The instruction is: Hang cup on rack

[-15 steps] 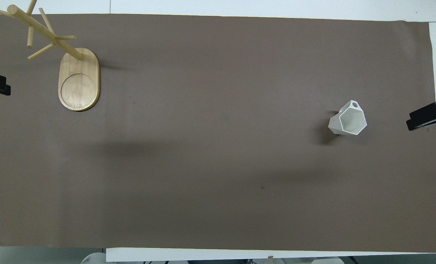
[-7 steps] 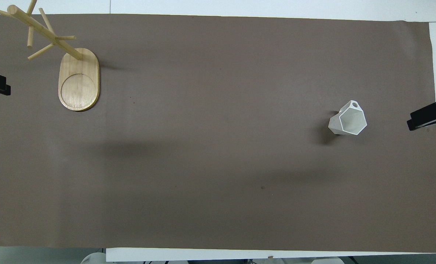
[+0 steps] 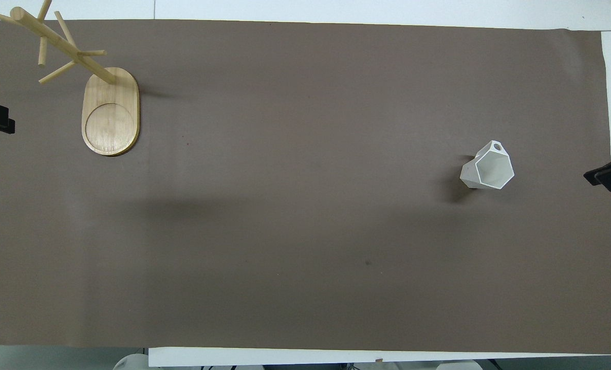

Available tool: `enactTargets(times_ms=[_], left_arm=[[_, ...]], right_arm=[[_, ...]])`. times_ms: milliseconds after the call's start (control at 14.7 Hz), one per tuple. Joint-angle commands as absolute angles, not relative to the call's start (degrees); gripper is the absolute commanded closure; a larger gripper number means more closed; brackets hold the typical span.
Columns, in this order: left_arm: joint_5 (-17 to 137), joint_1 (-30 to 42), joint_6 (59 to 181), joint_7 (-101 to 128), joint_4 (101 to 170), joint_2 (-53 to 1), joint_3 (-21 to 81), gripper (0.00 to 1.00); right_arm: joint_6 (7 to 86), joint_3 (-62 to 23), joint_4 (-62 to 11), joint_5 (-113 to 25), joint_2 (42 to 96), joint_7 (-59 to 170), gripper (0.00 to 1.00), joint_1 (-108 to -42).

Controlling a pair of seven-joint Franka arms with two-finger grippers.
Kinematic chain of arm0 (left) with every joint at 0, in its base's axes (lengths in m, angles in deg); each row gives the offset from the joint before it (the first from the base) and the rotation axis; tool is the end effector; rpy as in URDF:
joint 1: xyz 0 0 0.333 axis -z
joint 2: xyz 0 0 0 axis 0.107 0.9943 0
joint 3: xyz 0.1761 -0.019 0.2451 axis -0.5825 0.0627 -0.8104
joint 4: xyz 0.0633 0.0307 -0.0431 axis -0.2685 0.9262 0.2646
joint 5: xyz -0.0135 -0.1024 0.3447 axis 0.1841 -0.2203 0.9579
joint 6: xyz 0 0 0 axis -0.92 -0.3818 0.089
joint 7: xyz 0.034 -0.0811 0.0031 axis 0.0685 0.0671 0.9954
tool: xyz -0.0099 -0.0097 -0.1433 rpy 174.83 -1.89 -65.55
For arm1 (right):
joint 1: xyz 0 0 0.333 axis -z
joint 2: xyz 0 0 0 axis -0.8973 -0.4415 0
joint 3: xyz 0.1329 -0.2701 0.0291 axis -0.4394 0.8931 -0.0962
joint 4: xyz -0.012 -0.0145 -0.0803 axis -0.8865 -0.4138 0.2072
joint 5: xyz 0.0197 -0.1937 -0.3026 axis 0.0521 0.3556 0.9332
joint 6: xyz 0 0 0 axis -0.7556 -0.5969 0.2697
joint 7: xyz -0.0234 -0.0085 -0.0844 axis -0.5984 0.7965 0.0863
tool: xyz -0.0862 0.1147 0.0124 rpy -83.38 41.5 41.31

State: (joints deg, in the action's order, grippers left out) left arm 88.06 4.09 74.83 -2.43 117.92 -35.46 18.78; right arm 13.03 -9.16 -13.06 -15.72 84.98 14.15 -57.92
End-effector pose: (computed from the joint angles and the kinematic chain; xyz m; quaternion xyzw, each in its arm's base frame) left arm 0.5272 -0.0133 0.5614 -0.9993 0.0260 -0.0061 0.0250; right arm 0.4957 -0.0700 0.5605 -0.9339 -0.3514 0.0443 0.0482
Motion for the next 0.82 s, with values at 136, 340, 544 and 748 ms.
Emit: enactTargets(times_ms=[136,340,544,748], left_arm=[[88.93,4.41,74.60,-2.44,119.26,-36.83,18.59,0.00],[88.93,4.41,74.60,-2.44,119.18,-36.83,18.59,0.00],[88.93,4.41,74.60,-2.44,119.18,-36.83,18.59,0.00],[88.93,4.41,74.60,-2.44,119.26,-36.83,18.59,0.00]], right_arm=[[16.52,-9.47,-14.63,-31.22,76.41,-16.17,0.01,-46.86],[22.65,-9.47,-23.11,-37.55,75.25,-34.70,0.01,-44.21],[26.90,-9.47,-32.46,-52.31,71.76,-52.66,0.01,-39.30],[26.90,-9.47,-34.05,-60.32,65.34,-62.09,0.01,-37.53]])
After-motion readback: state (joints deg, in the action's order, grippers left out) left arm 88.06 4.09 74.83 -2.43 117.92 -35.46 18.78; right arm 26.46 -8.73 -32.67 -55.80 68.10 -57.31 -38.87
